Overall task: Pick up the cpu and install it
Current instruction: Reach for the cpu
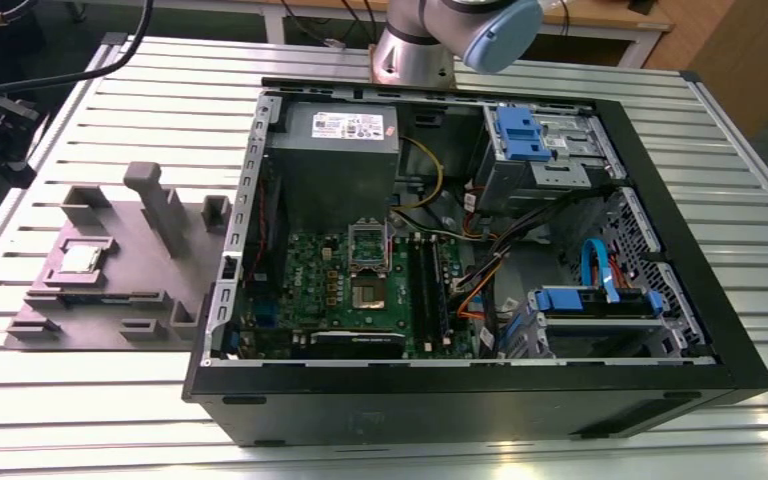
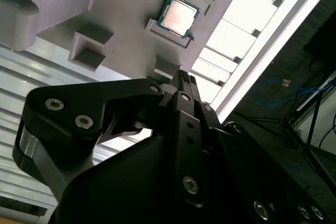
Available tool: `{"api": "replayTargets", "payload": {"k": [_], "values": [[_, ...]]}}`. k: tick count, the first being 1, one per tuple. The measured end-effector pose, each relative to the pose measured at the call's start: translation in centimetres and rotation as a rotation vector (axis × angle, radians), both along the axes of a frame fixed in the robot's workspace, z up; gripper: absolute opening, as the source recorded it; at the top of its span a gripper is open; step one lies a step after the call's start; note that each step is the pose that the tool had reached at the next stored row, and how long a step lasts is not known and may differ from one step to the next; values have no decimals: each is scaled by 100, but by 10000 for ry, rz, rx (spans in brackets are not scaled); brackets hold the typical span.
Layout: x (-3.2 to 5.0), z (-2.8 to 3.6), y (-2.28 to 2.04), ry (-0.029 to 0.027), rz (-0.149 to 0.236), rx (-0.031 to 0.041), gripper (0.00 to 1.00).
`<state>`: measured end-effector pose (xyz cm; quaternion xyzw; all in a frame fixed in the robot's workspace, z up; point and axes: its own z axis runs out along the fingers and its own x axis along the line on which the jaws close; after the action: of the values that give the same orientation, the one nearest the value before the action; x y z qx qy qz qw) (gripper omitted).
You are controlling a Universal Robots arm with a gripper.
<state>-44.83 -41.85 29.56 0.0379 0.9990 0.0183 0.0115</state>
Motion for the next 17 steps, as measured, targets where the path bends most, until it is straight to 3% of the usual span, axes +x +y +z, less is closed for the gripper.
{"api": "replayTargets", "payload": {"k": [5,17], "values": [[1,-40,-10,1,1,0,10],[0,-258,-24,0,-1,0,10]]}}
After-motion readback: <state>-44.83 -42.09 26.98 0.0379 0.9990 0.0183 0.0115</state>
